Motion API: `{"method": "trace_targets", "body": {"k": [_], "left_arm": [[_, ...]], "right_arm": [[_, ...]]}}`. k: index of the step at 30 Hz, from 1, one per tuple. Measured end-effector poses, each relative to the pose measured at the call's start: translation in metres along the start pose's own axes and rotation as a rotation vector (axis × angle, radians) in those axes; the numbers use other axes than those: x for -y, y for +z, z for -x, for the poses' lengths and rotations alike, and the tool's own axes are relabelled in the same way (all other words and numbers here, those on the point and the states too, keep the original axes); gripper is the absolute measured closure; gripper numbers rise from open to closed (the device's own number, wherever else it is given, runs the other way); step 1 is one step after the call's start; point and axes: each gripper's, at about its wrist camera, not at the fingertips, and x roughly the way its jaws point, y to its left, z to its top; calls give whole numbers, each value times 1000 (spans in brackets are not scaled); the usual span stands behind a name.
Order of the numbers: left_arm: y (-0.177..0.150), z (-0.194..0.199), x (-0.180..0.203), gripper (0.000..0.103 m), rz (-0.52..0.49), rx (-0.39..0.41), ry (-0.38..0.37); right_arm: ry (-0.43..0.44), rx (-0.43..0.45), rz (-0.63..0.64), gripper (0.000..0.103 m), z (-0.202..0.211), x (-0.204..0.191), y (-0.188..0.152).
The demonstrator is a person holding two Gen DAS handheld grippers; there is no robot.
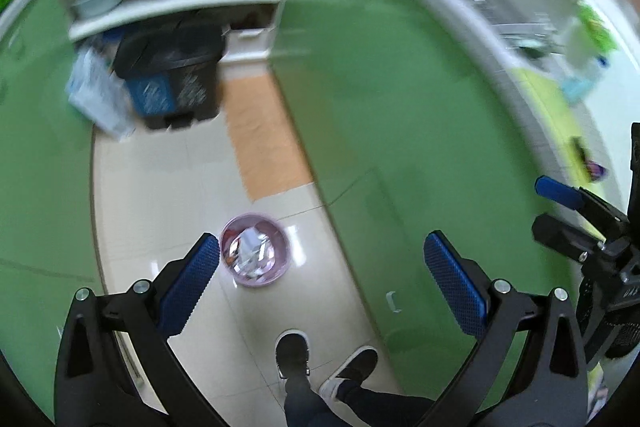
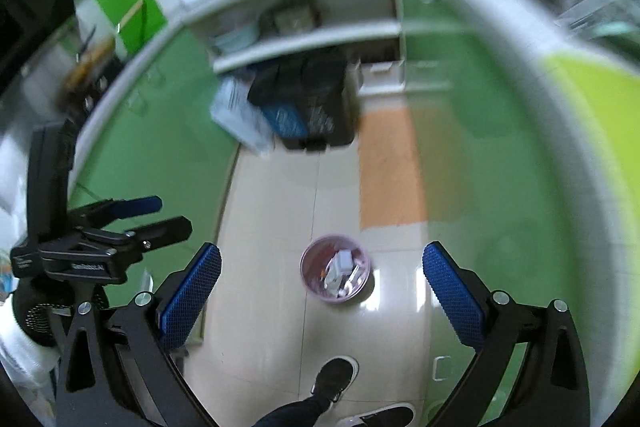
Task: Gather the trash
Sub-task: 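Raise both tools back over the green mat, then grasp the purple pouch with right tool while left tool grasps the pink tube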
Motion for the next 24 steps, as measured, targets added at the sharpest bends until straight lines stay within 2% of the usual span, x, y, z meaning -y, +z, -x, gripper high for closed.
{"method": "trace_targets", "body": {"k": [6, 11, 16, 19, 24], "left_arm": [[36, 47, 103, 3, -178, 35, -114], [53, 56, 190, 3, -329, 34, -216], [56, 49, 272, 3, -473, -1, -292], [54, 44, 306, 3, -522, -27, -318], [52, 16, 353, 3, -604, -73, -319]], "right_arm": [[-119, 139, -115, 6, 117, 44, -5], [-248, 222, -236, 6, 190, 89, -31], [-355, 274, -342, 6, 243, 134, -60], [-392, 275, -383, 6, 264, 163, -76], [-401, 266, -444, 6, 274, 200, -91]]}}
